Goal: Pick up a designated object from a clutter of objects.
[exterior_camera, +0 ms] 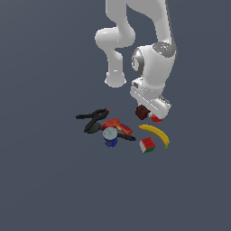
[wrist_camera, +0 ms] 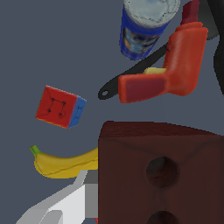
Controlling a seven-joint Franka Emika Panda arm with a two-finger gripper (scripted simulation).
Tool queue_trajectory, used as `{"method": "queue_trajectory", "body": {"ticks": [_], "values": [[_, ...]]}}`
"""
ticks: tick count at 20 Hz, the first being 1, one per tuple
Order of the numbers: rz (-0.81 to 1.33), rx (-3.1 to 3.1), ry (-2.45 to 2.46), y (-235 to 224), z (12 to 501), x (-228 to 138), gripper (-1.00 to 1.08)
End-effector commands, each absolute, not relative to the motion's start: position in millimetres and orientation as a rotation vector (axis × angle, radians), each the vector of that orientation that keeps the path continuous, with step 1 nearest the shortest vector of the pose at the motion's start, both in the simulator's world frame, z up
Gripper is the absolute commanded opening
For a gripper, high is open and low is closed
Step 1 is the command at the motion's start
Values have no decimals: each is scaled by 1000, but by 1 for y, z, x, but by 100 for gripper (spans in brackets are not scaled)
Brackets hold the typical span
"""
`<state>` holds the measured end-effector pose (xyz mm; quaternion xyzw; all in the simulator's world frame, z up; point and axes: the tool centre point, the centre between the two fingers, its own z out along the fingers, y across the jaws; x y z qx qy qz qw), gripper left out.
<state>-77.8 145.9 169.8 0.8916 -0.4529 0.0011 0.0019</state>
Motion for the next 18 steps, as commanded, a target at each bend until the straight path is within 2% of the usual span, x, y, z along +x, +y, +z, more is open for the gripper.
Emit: {"method": "queue_trajectory", "body": {"ticks": [1, 18], "values": [[5, 2798, -1421, 142, 193, -68, -100], [3, 2801, -1419, 117, 341, 4, -100]]}}
